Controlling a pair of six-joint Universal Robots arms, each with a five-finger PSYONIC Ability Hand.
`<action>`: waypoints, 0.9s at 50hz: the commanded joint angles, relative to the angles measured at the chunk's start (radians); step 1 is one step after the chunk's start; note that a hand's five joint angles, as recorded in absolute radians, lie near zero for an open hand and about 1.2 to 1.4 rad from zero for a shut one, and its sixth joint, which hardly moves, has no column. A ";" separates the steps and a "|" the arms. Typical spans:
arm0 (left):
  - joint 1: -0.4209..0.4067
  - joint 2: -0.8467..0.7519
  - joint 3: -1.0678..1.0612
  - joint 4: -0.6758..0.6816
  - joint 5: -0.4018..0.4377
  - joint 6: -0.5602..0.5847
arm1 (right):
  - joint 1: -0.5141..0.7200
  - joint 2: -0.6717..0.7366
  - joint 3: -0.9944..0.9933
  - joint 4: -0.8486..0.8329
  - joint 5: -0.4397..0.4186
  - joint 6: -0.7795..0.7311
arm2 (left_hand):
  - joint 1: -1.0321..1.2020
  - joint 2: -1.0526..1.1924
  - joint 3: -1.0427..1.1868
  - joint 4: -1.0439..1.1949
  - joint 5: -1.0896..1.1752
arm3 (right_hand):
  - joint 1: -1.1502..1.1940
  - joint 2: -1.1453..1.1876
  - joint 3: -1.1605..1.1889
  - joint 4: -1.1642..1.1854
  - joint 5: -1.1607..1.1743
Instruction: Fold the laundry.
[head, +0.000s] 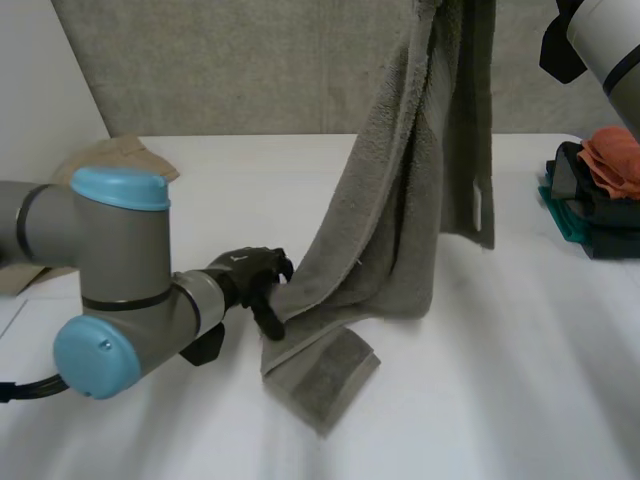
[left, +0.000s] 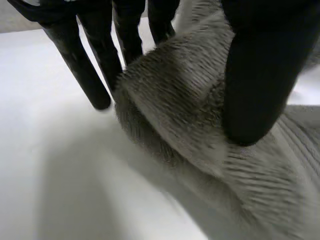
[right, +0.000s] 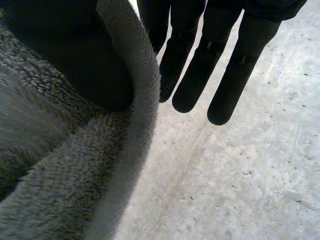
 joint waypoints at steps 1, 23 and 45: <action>0.082 0.038 0.113 0.013 -0.176 0.031 | -0.084 0.052 -0.003 0.003 -0.005 -0.005 | 0.959 0.980 0.994 0.990 0.986 | 0.267 0.222 0.214 0.204 0.221; 0.113 -0.064 0.345 0.015 -0.180 0.194 | -0.196 0.450 0.066 -0.104 -0.111 -0.085 | 0.898 0.919 0.934 0.929 0.926 | 0.267 0.222 0.214 0.204 0.221; 0.211 0.158 0.097 0.026 -0.053 0.295 | -0.152 0.447 0.189 0.117 -0.041 -0.464 | -0.080 -0.059 -0.045 -0.049 -0.053 | -0.555 -0.600 -0.609 -0.619 -0.601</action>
